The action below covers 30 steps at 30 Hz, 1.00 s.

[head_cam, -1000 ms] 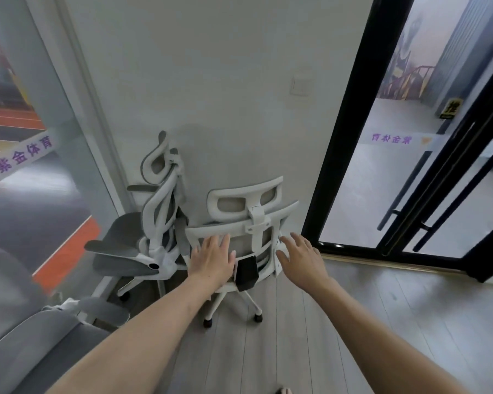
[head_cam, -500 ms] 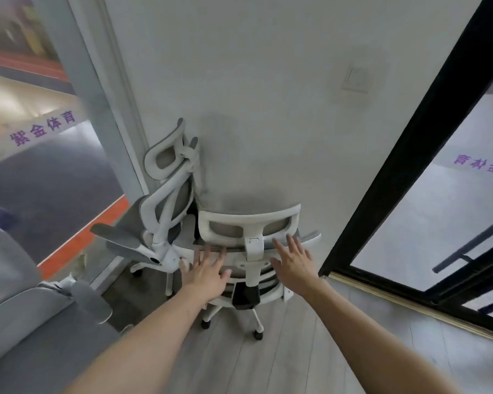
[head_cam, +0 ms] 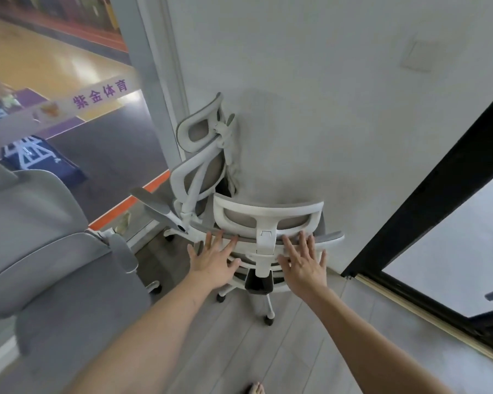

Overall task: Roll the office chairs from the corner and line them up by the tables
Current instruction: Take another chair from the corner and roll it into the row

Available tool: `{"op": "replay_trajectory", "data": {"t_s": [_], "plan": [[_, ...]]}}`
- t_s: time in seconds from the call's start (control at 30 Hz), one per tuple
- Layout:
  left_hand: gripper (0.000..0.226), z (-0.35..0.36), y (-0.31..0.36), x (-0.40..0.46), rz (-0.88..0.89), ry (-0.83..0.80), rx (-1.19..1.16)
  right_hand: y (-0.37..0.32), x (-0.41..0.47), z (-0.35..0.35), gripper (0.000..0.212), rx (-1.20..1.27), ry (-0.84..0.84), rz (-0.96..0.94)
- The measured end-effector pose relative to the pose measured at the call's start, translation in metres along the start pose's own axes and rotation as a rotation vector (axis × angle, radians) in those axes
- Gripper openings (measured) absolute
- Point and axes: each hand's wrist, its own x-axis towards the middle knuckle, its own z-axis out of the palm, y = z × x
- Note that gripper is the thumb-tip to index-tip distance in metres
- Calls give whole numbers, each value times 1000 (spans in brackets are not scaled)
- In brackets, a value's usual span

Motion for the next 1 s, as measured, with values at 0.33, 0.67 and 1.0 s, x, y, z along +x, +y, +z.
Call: {"op": "replay_trajectory", "data": {"t_s": [0.33,0.67,1.0], "plan": [[64,50,18,-109,-51,-4,-95,25,-92,5,61,-40,-68,-99],[67,116,66,-277,-186,-4,-152,65,-235,24,57,-115,-121,-235],[67,188,145,-447,-442,61,-172,122,-363,58,59,-179,-89,-474]]}}
